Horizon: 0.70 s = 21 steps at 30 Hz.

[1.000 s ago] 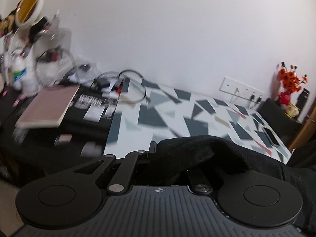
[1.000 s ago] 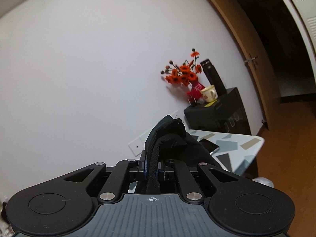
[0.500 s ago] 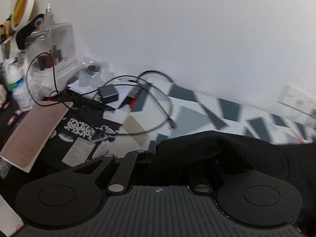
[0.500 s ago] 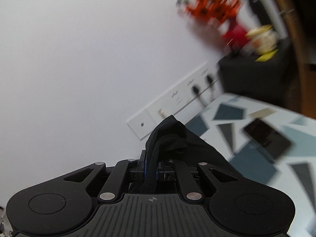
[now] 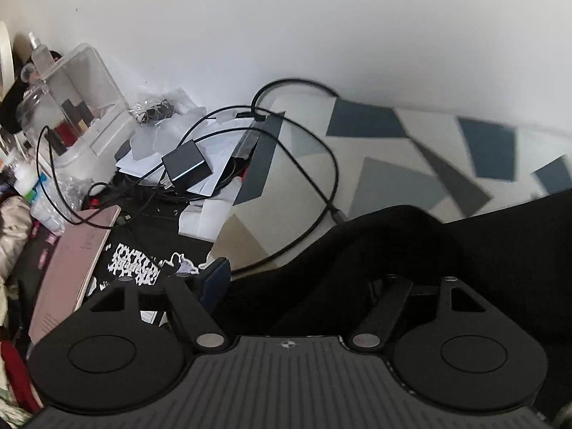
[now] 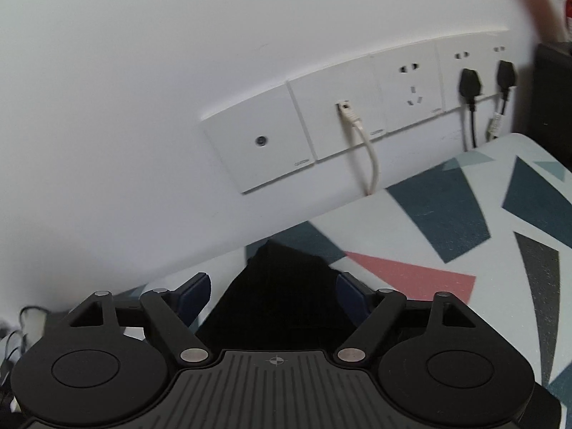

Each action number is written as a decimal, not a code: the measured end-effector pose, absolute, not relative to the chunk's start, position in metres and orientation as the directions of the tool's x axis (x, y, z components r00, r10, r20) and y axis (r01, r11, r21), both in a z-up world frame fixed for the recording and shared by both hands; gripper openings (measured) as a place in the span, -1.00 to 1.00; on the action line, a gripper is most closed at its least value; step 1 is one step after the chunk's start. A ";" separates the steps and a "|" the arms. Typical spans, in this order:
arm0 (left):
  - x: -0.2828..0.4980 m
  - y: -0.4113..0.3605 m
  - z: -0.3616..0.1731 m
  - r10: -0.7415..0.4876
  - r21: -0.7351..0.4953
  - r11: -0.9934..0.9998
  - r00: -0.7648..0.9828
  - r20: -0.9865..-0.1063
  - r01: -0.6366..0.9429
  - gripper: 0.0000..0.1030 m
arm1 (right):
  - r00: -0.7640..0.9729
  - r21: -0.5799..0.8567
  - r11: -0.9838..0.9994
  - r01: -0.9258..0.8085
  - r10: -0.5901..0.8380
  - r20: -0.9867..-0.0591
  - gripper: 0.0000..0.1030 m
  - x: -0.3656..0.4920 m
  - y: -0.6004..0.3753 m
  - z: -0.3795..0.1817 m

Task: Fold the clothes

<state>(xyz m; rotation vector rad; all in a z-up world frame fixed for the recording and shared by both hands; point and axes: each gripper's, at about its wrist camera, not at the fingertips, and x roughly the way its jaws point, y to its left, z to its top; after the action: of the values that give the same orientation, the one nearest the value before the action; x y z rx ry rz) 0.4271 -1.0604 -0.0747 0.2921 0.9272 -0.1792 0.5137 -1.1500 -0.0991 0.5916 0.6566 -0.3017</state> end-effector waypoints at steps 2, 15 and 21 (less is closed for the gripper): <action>0.416 -1.045 -0.057 -0.078 0.109 0.955 0.586 -0.806 0.277 0.51 | 0.769 0.426 0.809 0.405 -0.050 -0.638 0.50 0.502 -1.147 -0.092; 0.303 -0.959 -0.066 -0.320 -0.255 0.946 0.450 -0.833 0.200 0.68 | 0.767 0.231 0.922 0.309 -0.098 -0.634 0.73 0.371 -1.064 -0.071; 0.304 -0.980 -0.129 -0.405 -0.359 0.913 0.330 -0.853 0.194 0.68 | 0.707 0.149 0.908 0.391 -0.193 -0.680 0.74 0.321 -1.033 -0.078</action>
<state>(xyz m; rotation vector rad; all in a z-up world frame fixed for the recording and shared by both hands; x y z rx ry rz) 0.3044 -0.9801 -0.1293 -0.2060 1.1721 -0.3950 0.3206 -1.0334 -0.0782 0.2936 0.7163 -0.3298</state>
